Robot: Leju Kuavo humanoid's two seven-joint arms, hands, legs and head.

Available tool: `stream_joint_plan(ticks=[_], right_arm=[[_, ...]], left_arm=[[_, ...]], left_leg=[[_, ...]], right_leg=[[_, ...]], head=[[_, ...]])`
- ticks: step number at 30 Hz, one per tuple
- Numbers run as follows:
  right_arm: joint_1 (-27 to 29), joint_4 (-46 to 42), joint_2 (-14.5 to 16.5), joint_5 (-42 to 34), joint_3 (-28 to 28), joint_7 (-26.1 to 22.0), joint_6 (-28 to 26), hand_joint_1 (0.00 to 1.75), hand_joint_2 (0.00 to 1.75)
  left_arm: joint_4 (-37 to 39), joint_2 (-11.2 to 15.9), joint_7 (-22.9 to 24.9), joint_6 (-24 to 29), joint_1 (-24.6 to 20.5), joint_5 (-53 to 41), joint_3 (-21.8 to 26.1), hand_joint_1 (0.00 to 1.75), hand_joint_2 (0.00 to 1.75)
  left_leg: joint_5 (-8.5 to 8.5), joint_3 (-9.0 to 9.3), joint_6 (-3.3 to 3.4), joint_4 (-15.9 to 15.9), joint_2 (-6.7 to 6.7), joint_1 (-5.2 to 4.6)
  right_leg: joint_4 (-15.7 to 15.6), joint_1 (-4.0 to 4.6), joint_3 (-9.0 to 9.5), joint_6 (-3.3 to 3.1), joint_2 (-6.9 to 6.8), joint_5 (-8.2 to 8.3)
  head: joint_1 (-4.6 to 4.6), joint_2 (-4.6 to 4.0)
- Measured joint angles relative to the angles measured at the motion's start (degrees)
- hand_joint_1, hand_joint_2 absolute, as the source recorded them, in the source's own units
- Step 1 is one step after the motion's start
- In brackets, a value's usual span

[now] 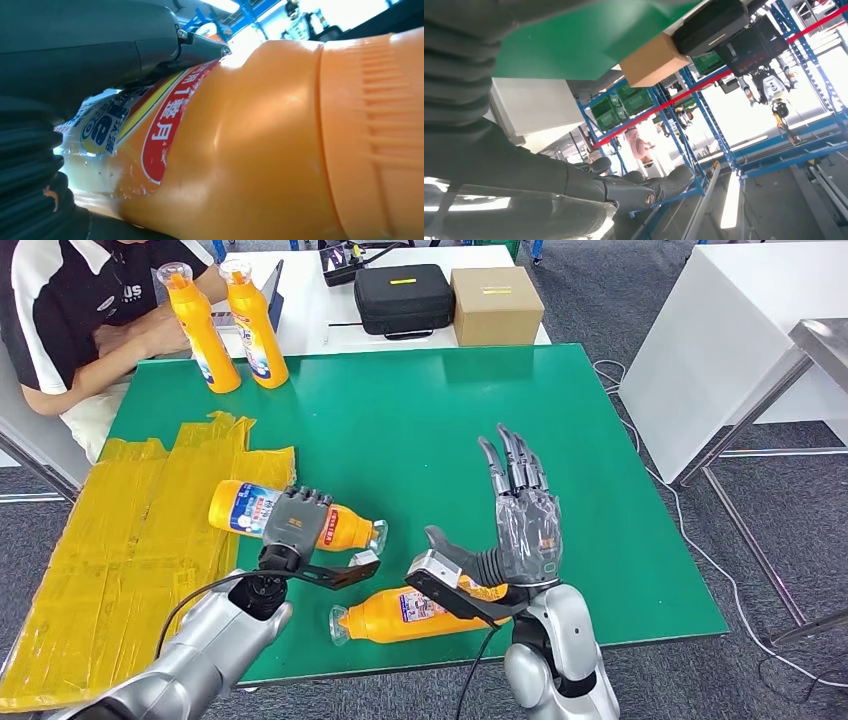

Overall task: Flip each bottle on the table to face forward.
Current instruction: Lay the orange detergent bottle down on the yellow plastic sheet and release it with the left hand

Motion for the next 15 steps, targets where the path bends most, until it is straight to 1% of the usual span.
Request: stream_joint_plan(ticks=[2, 5, 11, 15], right_arm=[[-0.2, 0.2, 0.0, 0.0, 0.0, 0.0, 0.0, 0.0, 1.75], [-0.2, 0.5, 0.0, 0.0, 0.0, 0.0, 0.1, 0.0, 1.75], [0.2, 2.0, -0.3, -0.2, 0.0, 0.1, -0.3, 0.0, 1.75], [0.6, 3.9, -0.8, -0.8, 0.0, 0.1, -0.5, 0.0, 1.75]], left_arm=[[0.2, 0.4, 0.8, 0.3, -0.1, 0.0, 1.2, 1.75, 1.75], [0.3, 1.3, 1.8, 0.4, -0.3, 0.0, 4.3, 1.75, 1.75], [-0.2, 4.5, 2.9, -1.3, -0.7, 0.0, 11.3, 1.75, 1.75], [-0.3, 6.6, 2.8, -1.2, -0.7, 0.0, 14.2, 1.75, 1.75]], left_leg=[[0.0, 0.0, 0.0, 0.0, 0.0, 0.0], [0.0, 0.0, 0.0, 0.0, 0.0, 0.01], [0.01, 0.01, -0.02, 0.0, 0.01, 0.05], [0.01, 0.0, -0.02, 0.0, 0.01, 0.05]], right_leg=[[0.0, 0.0, 0.0, 0.0, 0.0, 0.0], [0.0, 0.02, -0.01, 0.0, 0.0, 0.0], [0.0, 0.04, -0.02, -0.01, 0.0, -0.01], [0.0, 0.04, -0.02, -0.01, 0.0, -0.01]], head=[[0.0, 0.01], [0.0, 0.0], [0.0, 0.01], [0.0, 0.01]])
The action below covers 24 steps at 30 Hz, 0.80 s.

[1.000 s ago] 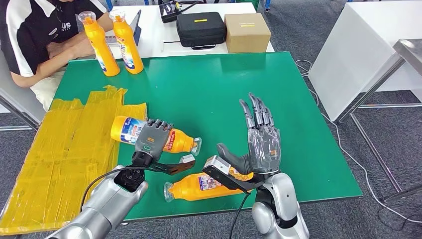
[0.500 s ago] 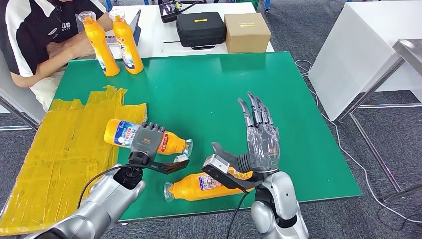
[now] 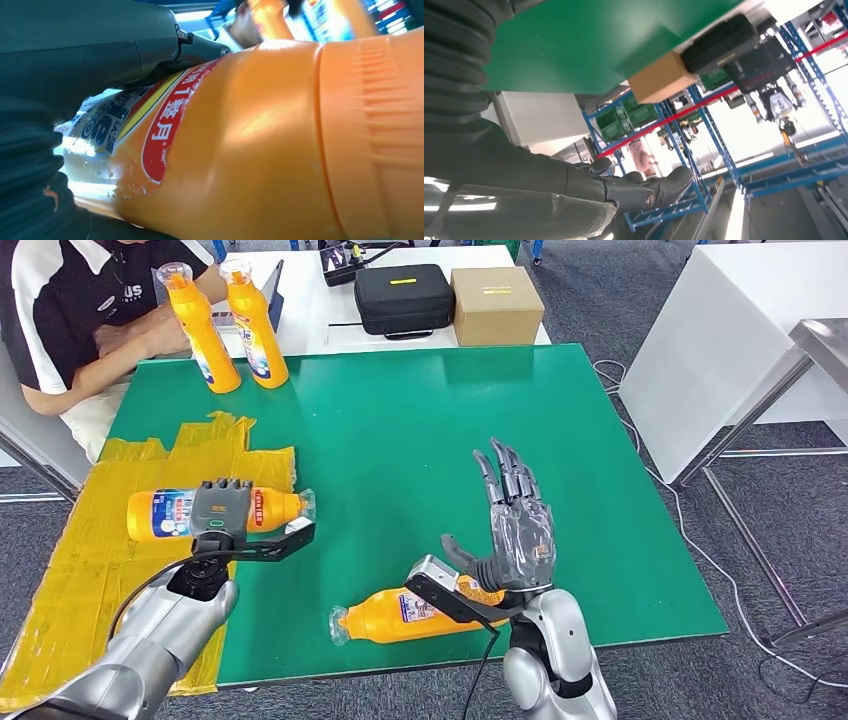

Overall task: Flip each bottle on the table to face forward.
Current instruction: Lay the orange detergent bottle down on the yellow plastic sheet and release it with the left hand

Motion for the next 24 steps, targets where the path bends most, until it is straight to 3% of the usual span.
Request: stream_joint_plan(ticks=[4, 8, 15, 16, 19, 20, 24], right_arm=[[0.5, 1.9, -0.6, -0.3, 0.0, 0.3, -0.5, 0.0, 1.75], [0.6, 3.0, -0.9, -0.5, 0.0, 0.3, -0.8, 0.0, 1.75], [0.6, 4.5, -1.4, -1.0, 0.1, 0.3, -0.8, 0.0, 1.75], [0.6, 4.6, -1.4, -1.0, 0.1, 0.3, -0.8, 0.0, 1.75], [0.6, 5.0, -1.5, -1.0, 0.1, 0.3, -0.8, 0.0, 1.75], [0.6, 5.1, -1.5, -1.1, 0.1, 0.3, -0.7, 0.0, 1.75], [0.6, 5.4, -1.5, -1.6, 0.1, 0.3, -0.3, 0.0, 1.75]], left_arm=[[0.0, 1.5, 0.2, 0.1, 0.4, 0.0, 1.6, 1.73, 1.75], [0.0, 2.3, 0.1, 0.1, 0.9, 0.0, 2.7, 1.4, 1.75], [0.0, 2.8, -1.3, 0.7, 1.7, 0.0, 4.8, 1.4, 1.75], [0.0, 2.8, -1.3, 0.7, 1.8, 0.0, 4.9, 1.26, 1.75], [0.0, 2.9, -1.3, 0.8, 2.0, 0.0, 5.1, 0.21, 1.75], [0.0, 2.9, -1.4, 0.8, 2.0, 0.0, 5.1, 0.0, 1.75], [0.0, 2.9, -2.5, 0.6, 2.0, 0.0, 5.8, 0.0, 1.75]], left_leg=[[0.0, 0.0, 0.0, 0.0, -0.02, -0.01], [0.0, -0.01, 0.0, 0.0, -0.02, -0.02], [0.0, 0.0, 0.0, 0.0, -0.02, -0.02], [0.0, 0.0, 0.0, 0.0, -0.02, -0.02], [0.0, 0.0, 0.0, 0.0, -0.02, -0.02], [0.0, -0.01, 0.0, 0.0, -0.02, -0.02], [0.0, 0.0, 0.0, 0.0, -0.02, -0.02]], right_leg=[[0.0, -0.02, 0.0, 0.0, -0.02, 0.0], [0.0, -0.02, 0.0, 0.0, -0.02, 0.0], [0.0, -0.02, 0.0, 0.0, -0.02, 0.0], [0.0, -0.02, 0.0, 0.0, -0.02, 0.0], [0.0, -0.01, 0.0, 0.0, -0.02, 0.0], [0.0, -0.01, 0.0, 0.0, -0.02, 0.0], [0.0, -0.02, -0.01, 0.0, -0.02, 0.0]], head=[[0.01, 0.0], [0.01, -0.01], [0.01, 0.0], [0.01, 0.0], [0.01, -0.01], [0.0, -0.01], [0.01, -0.01]])
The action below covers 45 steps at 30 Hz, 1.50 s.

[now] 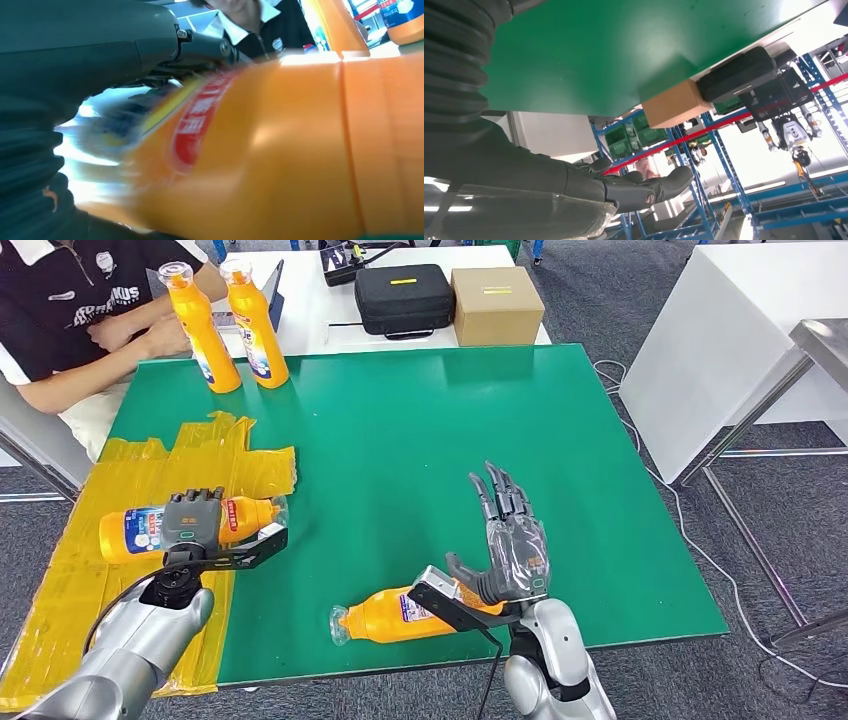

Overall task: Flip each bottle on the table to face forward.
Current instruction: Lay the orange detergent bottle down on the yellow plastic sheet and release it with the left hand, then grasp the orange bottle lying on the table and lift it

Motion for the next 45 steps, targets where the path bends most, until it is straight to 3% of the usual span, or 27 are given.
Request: stream_joint_plan(ticks=[17, 20, 23, 26, 28, 31, 33, 38, 45], right_arm=[[3.2, -0.7, -0.4, 0.0, 0.0, 0.8, 1.9, 0.0, 1.75], [4.3, -1.3, -0.5, -0.1, -0.1, 0.6, 2.1, 0.0, 1.75], [5.5, -1.7, -0.8, -0.4, -0.3, 0.8, 2.9, 0.0, 1.75], [6.4, -2.2, -1.1, 0.6, -0.6, 1.9, 4.4, 0.0, 1.75], [7.1, -2.9, -1.4, 2.0, -0.7, 2.9, 6.1, 0.0, 1.75], [8.0, -3.9, -1.8, 2.6, -0.8, 3.5, 9.3, 0.0, 1.75], [8.2, -4.1, -2.1, 2.5, -0.7, 3.6, 11.1, 0.0, 1.75], [8.1, -3.6, -2.7, 3.8, 0.0, 4.4, 13.0, 0.0, 1.75], [6.2, 0.5, -3.3, 7.5, 1.5, 7.2, 14.5, 0.0, 1.75]], left_arm=[[2.7, -3.0, -11.2, -1.6, 0.1, 3.5, 12.5, 0.0, 1.75], [1.3, -3.7, -16.7, -1.3, 1.2, 8.3, 15.4, 0.0, 1.75], [-5.8, -5.7, -28.8, -6.4, 4.9, 22.4, 18.9, 0.0, 1.75], [-16.1, -7.8, -35.4, -12.5, 10.1, 35.4, 20.0, 0.0, 1.75], [-24.1, -8.8, -36.3, -9.6, 14.1, 38.5, 19.5, 0.0, 1.75], [-34.8, -9.6, -34.5, -0.3, 18.9, 33.8, 17.2, 0.0, 1.75], [-40.1, -9.7, -35.1, 2.3, 21.4, 33.8, 15.6, 0.0, 1.75], [-47.8, -10.0, -37.7, 4.7, 25.9, 38.3, 13.4, 0.0, 1.75], [-52.4, -10.1, -40.4, 4.5, 29.1, 44.7, 11.5, 0.0, 1.75]], left_leg=[[0.0, 0.16, 0.0, 0.0, -0.01, -0.01], [0.0, 0.19, 0.0, 0.0, -0.01, -0.02], [-0.01, 0.18, 0.0, 0.0, -0.02, -0.04], [-0.03, 0.13, 0.01, 0.0, 0.06, -0.09], [-0.04, 0.09, 0.01, 0.0, 0.13, -0.1], [-0.06, 0.05, 0.01, 0.0, 0.06, -0.1], [-0.07, 0.05, 0.0, 0.0, 0.0, -0.08], [-0.07, 0.06, -0.02, 0.0, -0.01, -0.04], [-0.06, 0.06, -0.03, 0.0, -0.03, -0.04]], right_leg=[[0.0, -0.01, 0.13, 0.0, -0.02, 0.0], [0.0, -0.03, 0.15, 0.0, -0.02, 0.0], [0.0, -0.07, 0.14, 0.0, -0.02, -0.01], [0.0, -0.11, 0.08, 0.0, 0.04, -0.01], [0.0, -0.12, 0.02, 0.0, 0.09, -0.01], [0.0, -0.11, 0.0, 0.0, 0.04, -0.02], [0.0, -0.1, 0.01, -0.01, -0.01, -0.03], [0.0, -0.04, 0.01, -0.02, -0.01, -0.03], [0.0, -0.04, 0.03, -0.02, -0.03, -0.03]], head=[[-0.01, 0.01], [-0.02, 0.01], [0.0, -0.01], [0.01, 0.0], [0.01, 0.0], [-0.01, 0.0], [-0.01, 0.0], [-0.01, 0.0], [0.0, 0.0]])
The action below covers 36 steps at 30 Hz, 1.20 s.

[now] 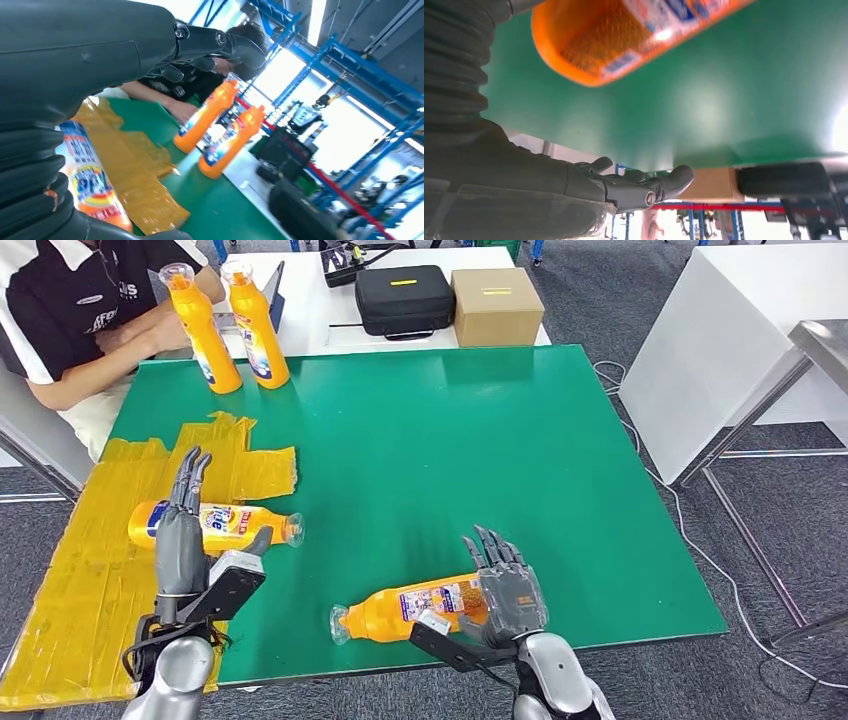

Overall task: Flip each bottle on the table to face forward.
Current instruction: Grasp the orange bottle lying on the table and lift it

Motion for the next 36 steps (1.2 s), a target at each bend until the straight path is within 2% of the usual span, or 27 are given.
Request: stream_joint_plan(ticks=[5, 18, 19, 22, 27, 36], right_arm=[[-2.0, 6.1, -0.1, 3.4, 1.7, 2.8, 0.2, 0.0, 1.75], [-7.0, 16.8, 1.6, 5.7, 2.5, 5.9, 2.5, 0.0, 1.75], [-7.6, 17.8, 1.8, 5.8, 2.5, 5.9, 2.5, 0.19, 1.75], [-9.6, 21.0, 2.4, 5.9, 2.4, 5.8, 2.5, 1.13, 1.75], [-13.4, 27.3, 3.3, 6.0, 2.3, 5.6, 2.5, 1.74, 1.75], [-20.6, 37.8, 4.3, 5.6, 1.5, 4.4, 2.6, 1.75, 1.75]], left_arm=[[-1.3, -0.5, -1.7, -1.0, 1.7, 5.0, -1.5, 0.0, 1.75], [-1.8, -1.3, -2.5, -2.2, 2.6, 7.2, -5.5, 0.0, 1.75], [-1.7, -1.3, -2.5, -2.1, 2.6, 7.3, -5.6, 0.0, 1.75], [-1.5, -1.5, -2.4, -1.9, 2.6, 7.7, -5.9, 0.0, 1.75], [-1.2, -1.8, -2.3, -1.5, 2.7, 7.7, -6.2, 0.0, 1.75], [-0.7, -2.3, -2.9, -0.9, 2.9, 7.4, -6.2, 0.0, 1.75]], left_leg=[[0.0, -0.01, 0.0, 0.0, -0.01, -0.01], [-0.09, 0.39, -0.08, 0.0, 0.18, 0.06], [-0.15, 0.52, -0.12, 0.0, 0.22, 0.08], [-0.27, 0.89, -0.23, -0.1, 0.31, 0.11], [-0.1, 1.05, -0.13, -0.1, 0.29, 0.17], [-0.14, 1.39, -0.18, -0.1, 0.52, 0.18]], right_leg=[[0.0, -0.01, 0.0, 0.0, -0.01, 0.0], [0.0, 0.05, -0.01, -0.05, 0.12, -0.03], [0.0, 0.06, -0.04, -0.13, 0.16, -0.09], [-0.1, 0.08, 0.06, -0.33, 0.26, -0.22], [-0.1, 0.08, 0.24, -0.37, 0.26, -0.15], [-0.1, 0.09, 0.47, -0.45, 0.38, -0.04]], head=[[-0.01, -0.01], [-0.01, 0.0], [0.0, -0.01], [0.0, -0.01], [0.0, 0.0], [0.01, 0.0]])
